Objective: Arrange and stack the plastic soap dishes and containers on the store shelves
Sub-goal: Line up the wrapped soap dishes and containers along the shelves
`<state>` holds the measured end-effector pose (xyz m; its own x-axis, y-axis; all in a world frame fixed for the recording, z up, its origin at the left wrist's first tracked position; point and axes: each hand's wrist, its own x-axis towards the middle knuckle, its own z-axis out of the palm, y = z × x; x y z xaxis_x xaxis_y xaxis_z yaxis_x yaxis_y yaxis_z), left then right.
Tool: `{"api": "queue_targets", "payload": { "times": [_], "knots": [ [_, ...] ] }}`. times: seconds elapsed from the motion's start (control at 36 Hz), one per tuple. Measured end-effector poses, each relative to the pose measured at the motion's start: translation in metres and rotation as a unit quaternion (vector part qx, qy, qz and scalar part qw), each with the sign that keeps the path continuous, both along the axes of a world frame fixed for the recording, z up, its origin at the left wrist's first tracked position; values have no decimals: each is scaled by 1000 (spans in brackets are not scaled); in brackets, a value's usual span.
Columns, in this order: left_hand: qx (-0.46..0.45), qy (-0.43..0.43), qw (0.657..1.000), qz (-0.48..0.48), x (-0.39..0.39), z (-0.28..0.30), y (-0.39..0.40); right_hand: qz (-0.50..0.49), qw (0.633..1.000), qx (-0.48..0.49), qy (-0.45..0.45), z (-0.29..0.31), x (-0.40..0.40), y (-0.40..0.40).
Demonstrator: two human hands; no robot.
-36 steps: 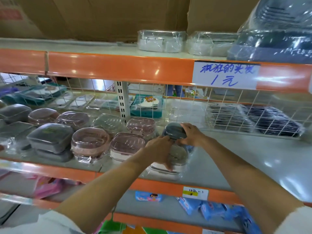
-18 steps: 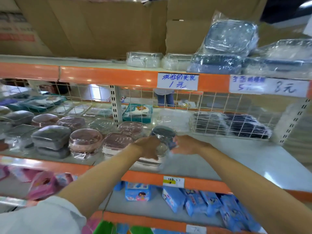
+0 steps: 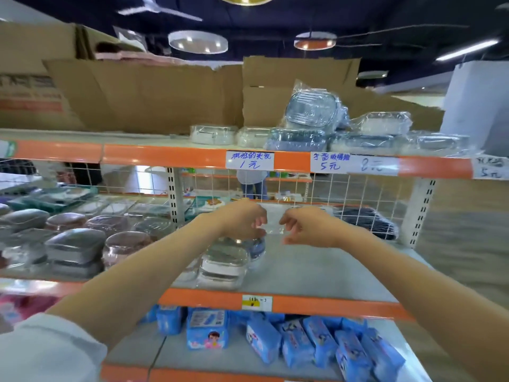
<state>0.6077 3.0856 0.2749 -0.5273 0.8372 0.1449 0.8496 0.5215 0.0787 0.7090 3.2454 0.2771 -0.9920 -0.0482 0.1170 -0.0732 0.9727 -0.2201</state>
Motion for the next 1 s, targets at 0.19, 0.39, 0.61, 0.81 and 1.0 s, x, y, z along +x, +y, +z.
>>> {"api": "queue_targets", "payload": {
  "times": [0.19,0.39,0.61,0.81,1.0],
  "knots": [
    [79,28,995,-45,13,55,3,-8,999,22,49,45,18,7],
    [166,69,981,-70,7,98,-3,12,995,22,98,87,14,-2],
    [167,111,980,-14,-34,145,-21,26,981,32,188,135,-22,-19],
    [145,116,982,28,-87,166,-41,11,980,91,174,152,-75,-24],
    [85,108,988,74,-144,168,-52,-22,977,161,138,161,-132,-31]
  ]
}}
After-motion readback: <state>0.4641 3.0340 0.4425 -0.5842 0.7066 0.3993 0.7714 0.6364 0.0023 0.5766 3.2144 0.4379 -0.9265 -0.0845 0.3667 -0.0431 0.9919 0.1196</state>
